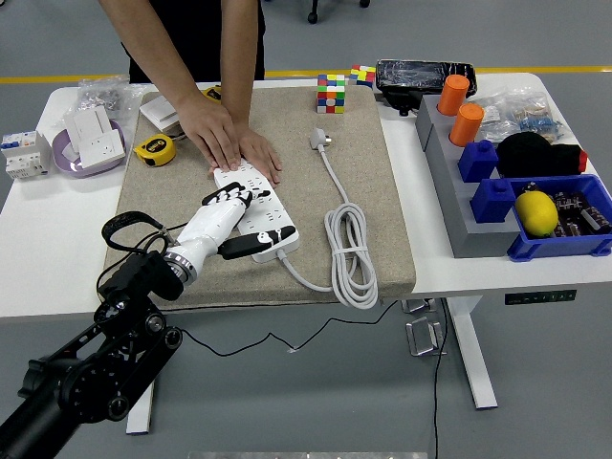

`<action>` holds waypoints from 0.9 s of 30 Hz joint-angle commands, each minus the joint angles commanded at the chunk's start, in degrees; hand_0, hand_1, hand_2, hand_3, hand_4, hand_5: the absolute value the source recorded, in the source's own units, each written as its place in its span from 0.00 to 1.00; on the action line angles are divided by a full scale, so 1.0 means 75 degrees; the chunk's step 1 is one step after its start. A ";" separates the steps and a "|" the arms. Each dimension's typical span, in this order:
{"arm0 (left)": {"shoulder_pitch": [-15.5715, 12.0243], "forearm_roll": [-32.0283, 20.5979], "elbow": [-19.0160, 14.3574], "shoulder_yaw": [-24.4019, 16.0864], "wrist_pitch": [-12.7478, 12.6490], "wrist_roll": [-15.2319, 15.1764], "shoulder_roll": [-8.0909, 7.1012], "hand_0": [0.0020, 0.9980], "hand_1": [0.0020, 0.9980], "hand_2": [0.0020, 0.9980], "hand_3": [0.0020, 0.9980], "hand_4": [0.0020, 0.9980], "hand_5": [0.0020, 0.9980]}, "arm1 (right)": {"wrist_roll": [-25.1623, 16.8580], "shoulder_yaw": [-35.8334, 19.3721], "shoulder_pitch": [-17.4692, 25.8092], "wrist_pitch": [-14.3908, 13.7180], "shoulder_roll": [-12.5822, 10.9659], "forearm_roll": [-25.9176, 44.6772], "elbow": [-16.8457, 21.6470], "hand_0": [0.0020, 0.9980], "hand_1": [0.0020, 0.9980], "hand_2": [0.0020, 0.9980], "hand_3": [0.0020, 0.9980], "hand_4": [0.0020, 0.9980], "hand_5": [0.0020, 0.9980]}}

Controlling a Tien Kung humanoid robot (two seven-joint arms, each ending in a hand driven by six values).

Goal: Pick up the plug,place it near the board,insert it into the board,press the button

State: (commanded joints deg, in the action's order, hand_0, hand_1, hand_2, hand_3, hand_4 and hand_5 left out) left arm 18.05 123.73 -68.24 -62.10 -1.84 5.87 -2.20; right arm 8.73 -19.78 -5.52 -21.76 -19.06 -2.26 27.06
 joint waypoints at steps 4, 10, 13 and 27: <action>0.0026 0.0039 0.0009 0.0064 0.0006 -0.0001 -0.0004 1.00 1.00 0.96 0.94 1.00 1.00 | 0.0002 0.0000 -0.0013 0.0000 -0.0001 0.0002 -0.0001 0.88 0.83 0.81 0.83 1.00 1.00; 0.0056 0.0065 0.0011 0.0141 0.0008 -0.0001 0.0013 1.00 1.00 0.96 0.93 1.00 1.00 | -0.0002 -0.0004 -0.0021 -0.0001 0.0001 -0.0001 0.0001 0.88 0.83 0.81 0.84 1.00 1.00; 0.0058 0.0092 0.0000 0.0155 0.0001 -0.0011 0.0014 1.00 1.00 0.96 0.93 1.00 1.00 | -0.0002 -0.0001 -0.0024 -0.0005 0.0005 -0.0003 0.0002 0.88 0.83 0.81 0.84 1.00 1.00; -0.0239 0.0071 -0.1839 -0.0232 -0.0435 -0.0115 -0.0144 0.97 0.93 0.89 0.90 1.00 0.88 | 0.0007 0.0011 -0.0003 -0.0004 0.0013 -0.0003 -0.0005 0.88 0.83 0.81 0.83 1.00 1.00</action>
State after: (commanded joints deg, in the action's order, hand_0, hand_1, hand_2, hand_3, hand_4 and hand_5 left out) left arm 16.26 124.27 -82.03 -63.84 -5.10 5.01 -3.28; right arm 8.78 -19.70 -5.55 -21.79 -18.97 -2.28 27.03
